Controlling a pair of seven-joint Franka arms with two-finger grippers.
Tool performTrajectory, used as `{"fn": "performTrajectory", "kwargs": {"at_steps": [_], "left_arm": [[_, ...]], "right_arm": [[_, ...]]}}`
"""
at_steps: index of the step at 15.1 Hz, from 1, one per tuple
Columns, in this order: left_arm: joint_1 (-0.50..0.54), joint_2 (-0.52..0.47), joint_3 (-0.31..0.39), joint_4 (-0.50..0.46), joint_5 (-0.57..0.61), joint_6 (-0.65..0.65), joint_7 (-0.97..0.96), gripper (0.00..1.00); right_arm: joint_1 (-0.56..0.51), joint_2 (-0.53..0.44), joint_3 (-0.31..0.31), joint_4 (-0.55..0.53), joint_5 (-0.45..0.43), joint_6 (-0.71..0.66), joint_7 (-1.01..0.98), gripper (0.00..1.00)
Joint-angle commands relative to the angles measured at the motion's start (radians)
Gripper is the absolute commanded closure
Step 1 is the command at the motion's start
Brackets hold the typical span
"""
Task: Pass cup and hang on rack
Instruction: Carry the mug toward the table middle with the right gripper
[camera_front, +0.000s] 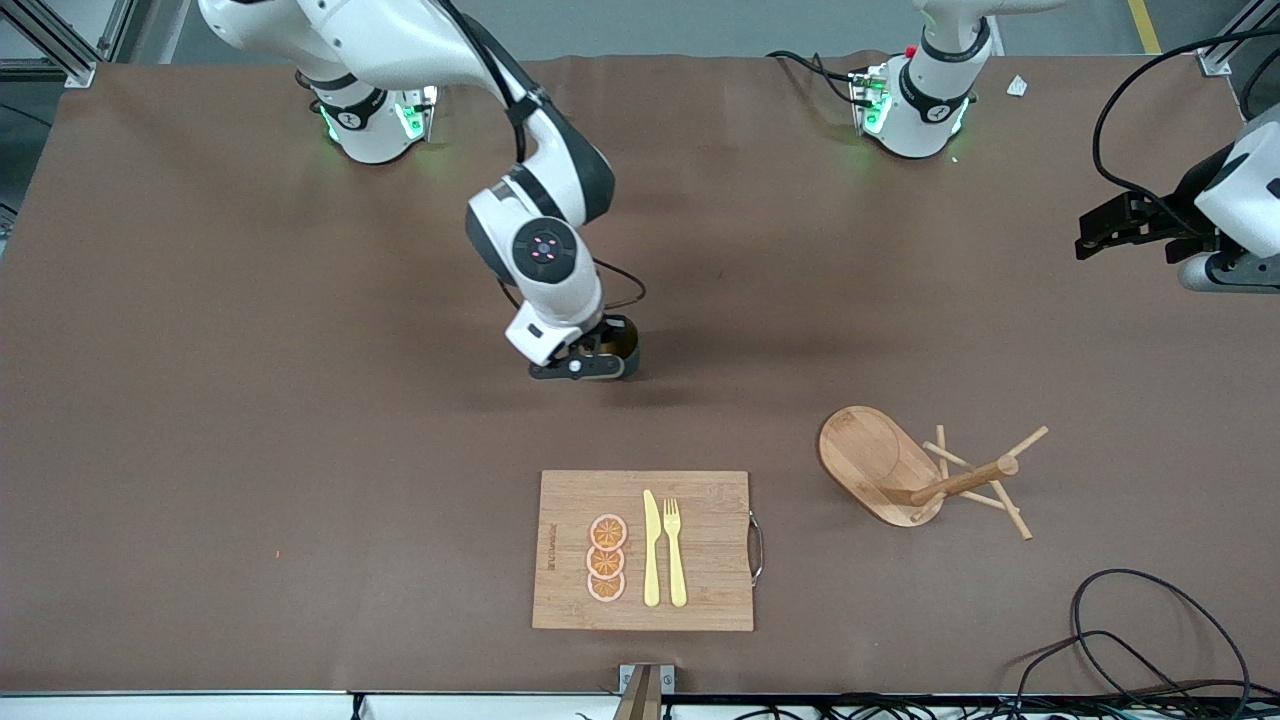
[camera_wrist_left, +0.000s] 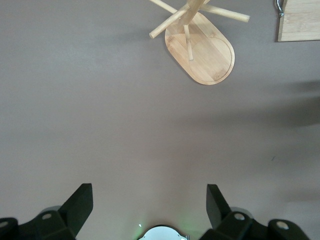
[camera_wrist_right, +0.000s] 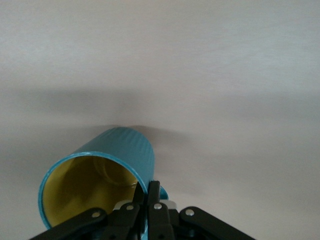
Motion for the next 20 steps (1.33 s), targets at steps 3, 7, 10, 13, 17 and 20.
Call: {"fn": "performTrajectory", "kwargs": {"at_steps": [3,7,10,13,17,20], "left_arm": [[0.004,0.007,-0.003,0.02,0.006,-0.016,0.013,0.0],[-0.01,0.01,-0.003,0.022,-0.006,-0.015,-0.002,0.0],[-0.022,0.017,-0.007,0.022,-0.006,-0.01,-0.005,0.0],[-0.071,0.039,-0.013,0.045,-0.006,-0.007,-0.011,0.0],[-0.13,0.054,-0.021,0.066,-0.008,-0.009,-0.077,0.0],[-0.195,0.056,-0.021,0.066,-0.006,-0.009,-0.115,0.0]], "right_arm": [[0.034,0.068,-0.012,0.09,0.014,-0.009,0.038,1.0],[0.066,0.074,-0.014,0.09,0.013,0.027,0.029,1.0],[0.071,0.08,-0.014,0.09,0.005,0.028,0.026,0.96],[0.066,0.078,-0.014,0.093,0.002,0.025,0.021,0.0],[0.039,0.064,-0.014,0.153,0.017,-0.065,0.012,0.0],[-0.019,0.01,-0.011,0.171,0.028,-0.191,-0.066,0.0]]}}
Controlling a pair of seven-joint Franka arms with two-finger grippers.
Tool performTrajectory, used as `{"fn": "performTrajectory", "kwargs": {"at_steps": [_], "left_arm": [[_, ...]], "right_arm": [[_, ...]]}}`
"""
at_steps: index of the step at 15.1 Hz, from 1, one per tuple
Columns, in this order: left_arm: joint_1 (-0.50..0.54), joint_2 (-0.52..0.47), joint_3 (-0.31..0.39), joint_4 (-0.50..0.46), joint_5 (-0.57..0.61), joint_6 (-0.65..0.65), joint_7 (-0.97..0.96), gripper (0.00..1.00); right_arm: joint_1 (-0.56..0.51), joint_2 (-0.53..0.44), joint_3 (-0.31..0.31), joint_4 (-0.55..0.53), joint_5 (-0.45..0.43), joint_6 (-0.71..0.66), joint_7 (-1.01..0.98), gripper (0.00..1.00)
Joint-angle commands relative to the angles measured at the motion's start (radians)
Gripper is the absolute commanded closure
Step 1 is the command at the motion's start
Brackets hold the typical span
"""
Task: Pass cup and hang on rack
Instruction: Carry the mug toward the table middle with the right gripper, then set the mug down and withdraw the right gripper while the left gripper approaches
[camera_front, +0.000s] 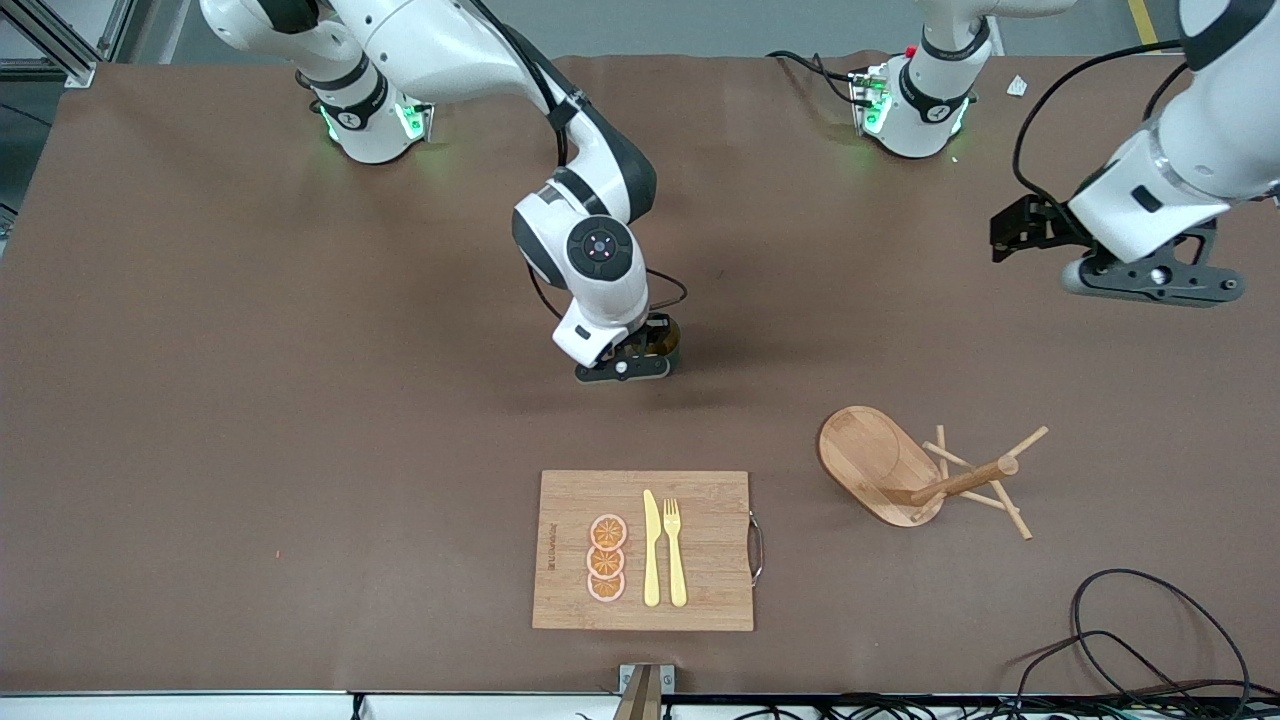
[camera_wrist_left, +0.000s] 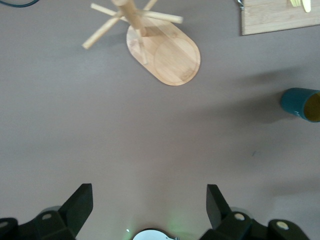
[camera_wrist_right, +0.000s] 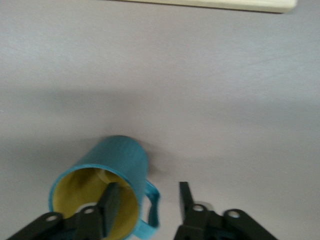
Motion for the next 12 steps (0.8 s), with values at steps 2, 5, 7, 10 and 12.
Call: {"fn": "performTrajectory", "kwargs": {"at_steps": [2,5,7,10,12], "left_arm": [[-0.104,0.017,0.003,0.026,-0.003,-0.011,-0.124,0.0],[-0.206,0.041,0.003,0.028,0.003,0.016,-0.322,0.0],[-0.253,0.069,0.003,0.028,0.003,0.066,-0.424,0.0],[-0.345,0.141,0.004,0.028,0.008,0.165,-0.621,0.0],[-0.414,0.184,0.004,0.028,0.023,0.216,-0.755,0.0]], "right_arm": [[-0.106,-0.101,0.002,-0.002,0.05,-0.179,-0.121,0.0],[-0.231,-0.178,-0.001,-0.008,0.037,-0.3,-0.148,0.0],[-0.322,-0.23,-0.002,-0.023,-0.001,-0.357,-0.261,0.0],[-0.452,-0.315,-0.002,-0.095,-0.101,-0.376,-0.367,0.0],[-0.529,-0.35,-0.001,-0.128,-0.141,-0.372,-0.447,0.0]]}}
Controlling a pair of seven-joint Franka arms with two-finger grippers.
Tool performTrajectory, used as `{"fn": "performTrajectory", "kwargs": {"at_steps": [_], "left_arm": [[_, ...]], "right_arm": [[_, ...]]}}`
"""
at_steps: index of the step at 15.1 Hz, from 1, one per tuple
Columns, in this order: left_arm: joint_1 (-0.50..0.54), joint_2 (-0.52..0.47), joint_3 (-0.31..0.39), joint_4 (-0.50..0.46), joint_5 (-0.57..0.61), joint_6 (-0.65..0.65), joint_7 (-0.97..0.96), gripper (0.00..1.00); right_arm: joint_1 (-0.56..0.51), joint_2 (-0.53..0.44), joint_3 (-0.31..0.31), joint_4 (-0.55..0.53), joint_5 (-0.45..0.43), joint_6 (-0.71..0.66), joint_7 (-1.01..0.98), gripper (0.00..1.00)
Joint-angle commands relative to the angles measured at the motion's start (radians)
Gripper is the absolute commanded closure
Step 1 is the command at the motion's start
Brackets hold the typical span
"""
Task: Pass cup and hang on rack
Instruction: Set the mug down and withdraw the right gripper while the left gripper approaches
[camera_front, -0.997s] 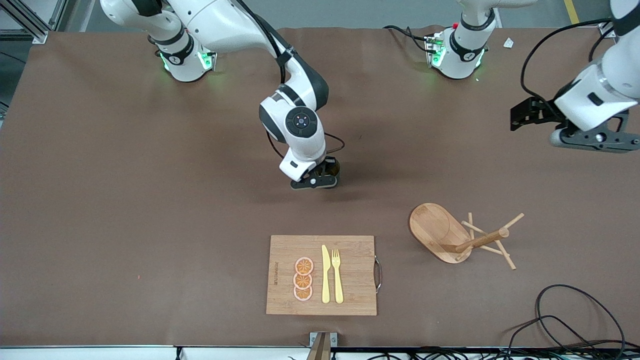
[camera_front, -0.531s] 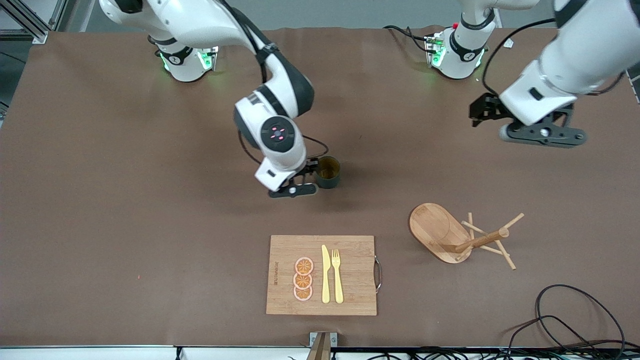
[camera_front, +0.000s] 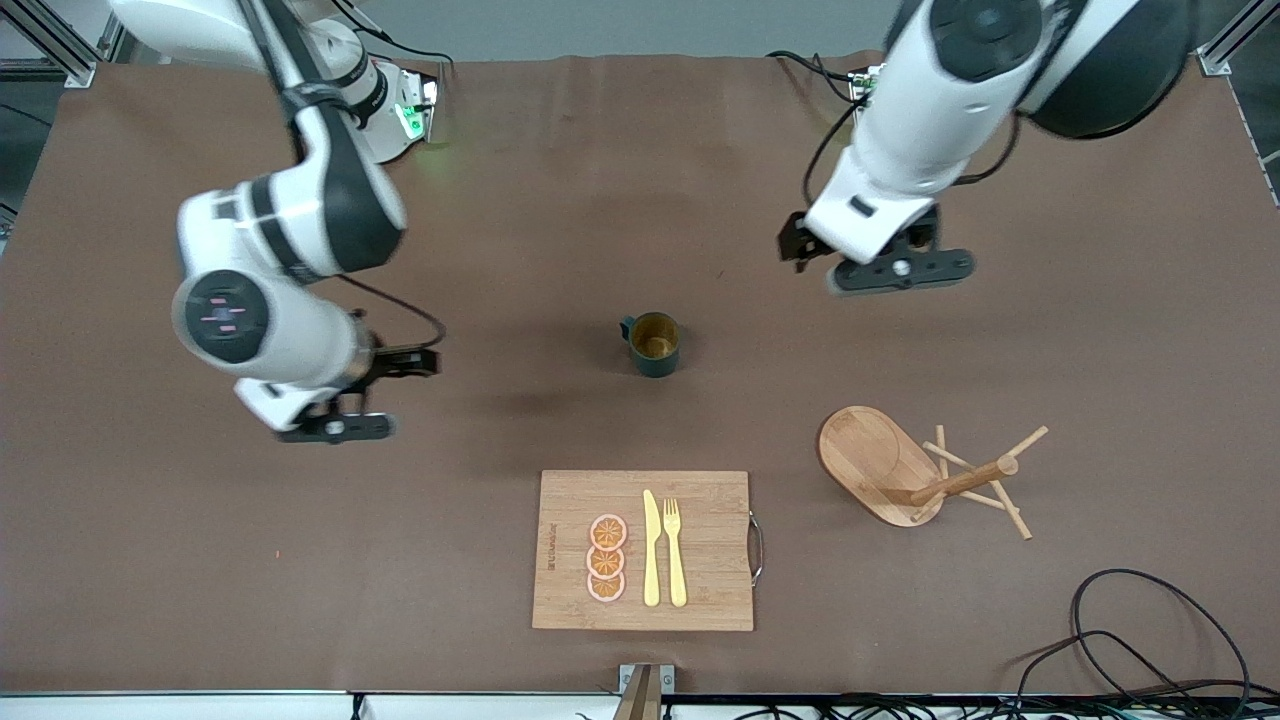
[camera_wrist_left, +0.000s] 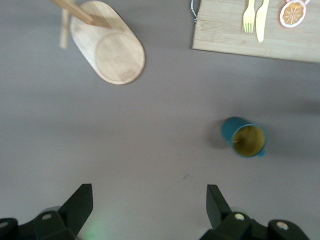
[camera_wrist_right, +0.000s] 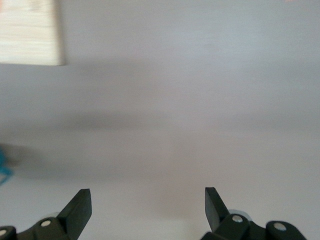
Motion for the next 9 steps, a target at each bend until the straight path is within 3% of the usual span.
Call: {"fn": "performTrajectory", "kwargs": {"at_steps": [1,6,9], "left_arm": [[-0.098,0.073,0.008,0.027,0.039,0.055,-0.194,0.0],[-0.266,0.185,0.008,0.041,0.14,0.128,-0.548,0.0],[-0.355,0.268,0.009,0.054,0.24,0.177,-0.78,0.0]], "right_arm": [[-0.105,-0.087,0.023,-0.096,-0.051,0.014,-0.106,0.0],[-0.275,-0.129,0.024,-0.085,-0.071,0.011,-0.246,0.0],[-0.322,-0.135,0.024,-0.071,-0.071,0.006,-0.291,0.0]]}}
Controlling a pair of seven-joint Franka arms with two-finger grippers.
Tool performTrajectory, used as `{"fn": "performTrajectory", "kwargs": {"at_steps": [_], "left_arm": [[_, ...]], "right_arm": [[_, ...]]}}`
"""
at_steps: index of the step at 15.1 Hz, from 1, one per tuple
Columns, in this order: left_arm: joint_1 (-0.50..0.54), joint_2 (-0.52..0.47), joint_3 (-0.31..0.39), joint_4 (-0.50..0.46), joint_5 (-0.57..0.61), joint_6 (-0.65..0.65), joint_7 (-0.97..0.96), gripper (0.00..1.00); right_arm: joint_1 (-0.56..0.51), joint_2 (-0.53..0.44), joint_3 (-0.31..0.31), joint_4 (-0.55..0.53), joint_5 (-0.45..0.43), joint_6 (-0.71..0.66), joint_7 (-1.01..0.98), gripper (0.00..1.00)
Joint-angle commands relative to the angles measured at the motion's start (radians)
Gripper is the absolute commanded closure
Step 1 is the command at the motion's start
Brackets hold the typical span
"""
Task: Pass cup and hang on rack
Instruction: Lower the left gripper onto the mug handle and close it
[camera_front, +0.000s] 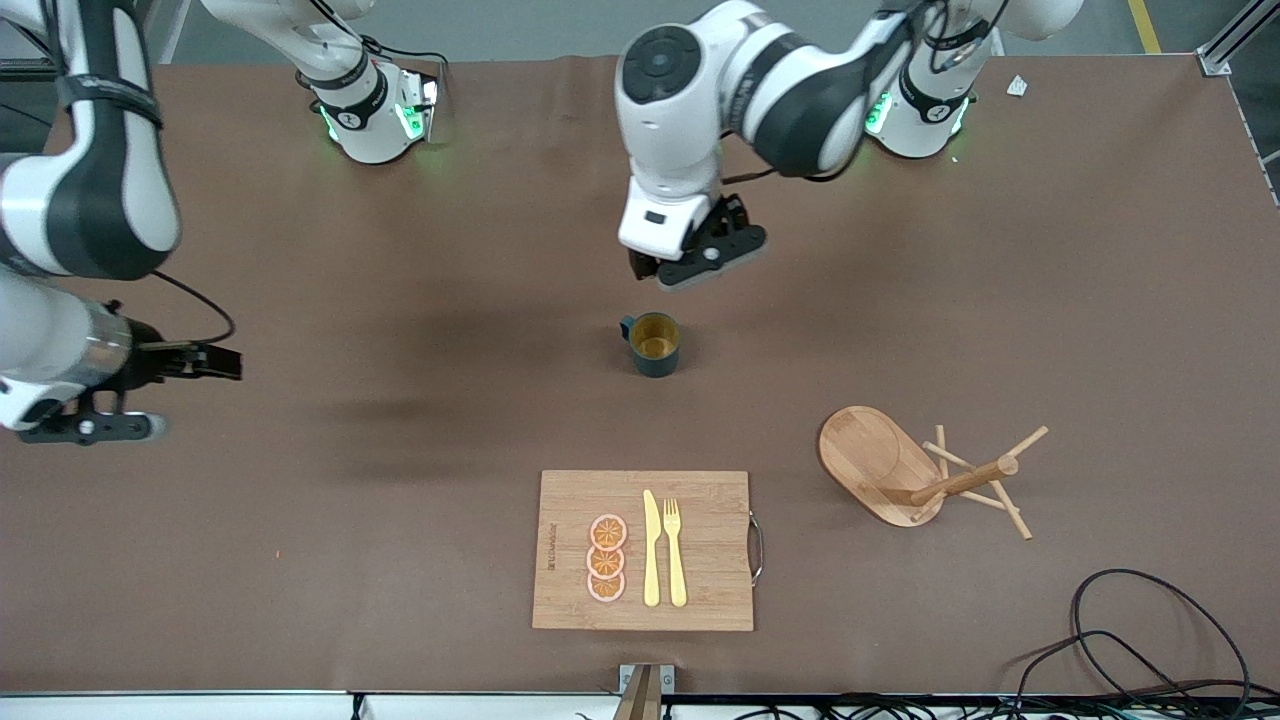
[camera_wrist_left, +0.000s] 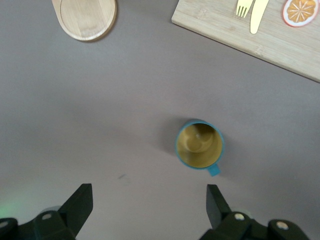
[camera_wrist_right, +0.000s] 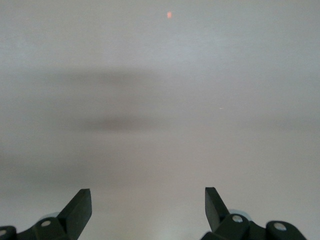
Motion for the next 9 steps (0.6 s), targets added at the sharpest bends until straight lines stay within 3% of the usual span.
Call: {"fn": "performTrajectory", "kwargs": {"at_steps": [1,9], "left_arm": [[-0.073,0.097,0.008,0.045,0.107,0.032,-0.229,0.0],[-0.213,0.307,0.012,0.119,0.379,0.095,-0.76,0.0]], "right_arm": [[-0.031,-0.03,0.024,-0.016,-0.017,-0.001,-0.012,0.0],[-0.028,-0.017,0.027,0.068,-0.017,-0.046,-0.001,0.0]]}}
